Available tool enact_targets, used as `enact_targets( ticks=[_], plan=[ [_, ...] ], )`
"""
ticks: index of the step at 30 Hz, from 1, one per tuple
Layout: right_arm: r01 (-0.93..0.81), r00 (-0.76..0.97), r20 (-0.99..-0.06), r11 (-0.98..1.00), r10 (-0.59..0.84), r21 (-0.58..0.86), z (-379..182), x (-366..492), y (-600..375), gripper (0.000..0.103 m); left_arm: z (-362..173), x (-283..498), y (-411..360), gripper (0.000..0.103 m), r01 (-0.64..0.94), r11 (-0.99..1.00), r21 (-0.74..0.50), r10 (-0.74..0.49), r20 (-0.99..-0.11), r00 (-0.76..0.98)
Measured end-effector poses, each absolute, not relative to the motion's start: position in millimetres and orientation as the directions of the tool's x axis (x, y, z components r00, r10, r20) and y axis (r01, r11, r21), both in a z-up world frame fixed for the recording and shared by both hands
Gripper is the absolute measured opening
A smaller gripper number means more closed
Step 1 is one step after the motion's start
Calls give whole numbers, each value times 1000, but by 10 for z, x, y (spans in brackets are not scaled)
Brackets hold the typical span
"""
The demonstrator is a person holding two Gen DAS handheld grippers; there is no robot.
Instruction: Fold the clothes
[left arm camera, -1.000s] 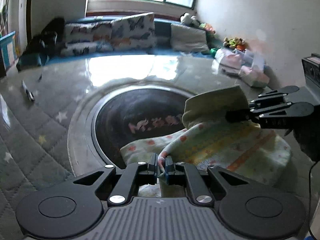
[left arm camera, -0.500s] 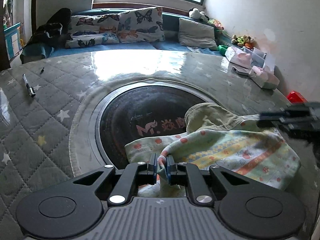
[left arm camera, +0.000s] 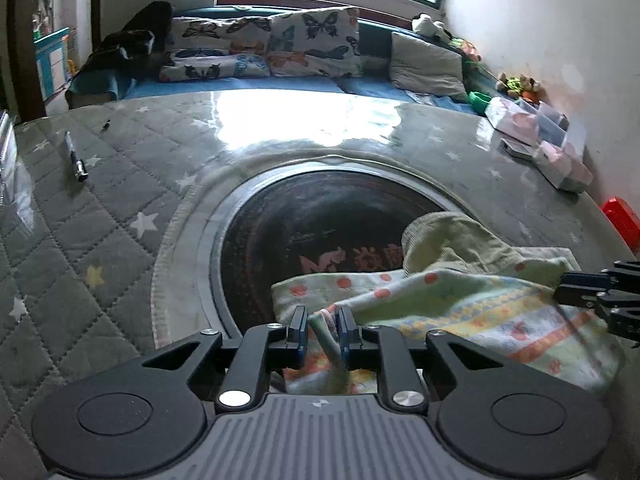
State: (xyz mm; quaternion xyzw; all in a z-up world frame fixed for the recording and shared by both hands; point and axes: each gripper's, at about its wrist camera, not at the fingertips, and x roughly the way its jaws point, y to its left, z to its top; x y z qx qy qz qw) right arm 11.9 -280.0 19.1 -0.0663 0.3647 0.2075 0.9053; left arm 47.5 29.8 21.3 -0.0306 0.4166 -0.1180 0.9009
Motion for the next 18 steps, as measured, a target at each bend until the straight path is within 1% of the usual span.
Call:
enact_targets(
  ticks=[5, 10, 12, 14, 18],
  plan=[
    [-436, 651, -667, 898, 363, 63, 233, 218, -2751, 22, 232, 539, 323, 20, 160, 976, -148, -217, -741, 635],
    [-436, 640, -692, 899, 334, 30, 82, 343, -2623, 23, 259, 573, 311, 19, 153, 980, -129, -198, -735, 649],
    [-416, 643, -691, 908, 331, 47, 69, 390, -2637, 25, 317, 561, 322, 18, 148, 981, -127, -194, -722, 664],
    [-408, 652, -683, 912, 328, 48, 101, 396, -2639, 27, 402, 521, 315, 18, 162, 977, -138, -212, -703, 678],
    [-426, 665, -661, 903, 348, 47, 206, 357, -2615, 27, 541, 409, 138, 18, 245, 957, -158, -286, -672, 683]
  ],
)
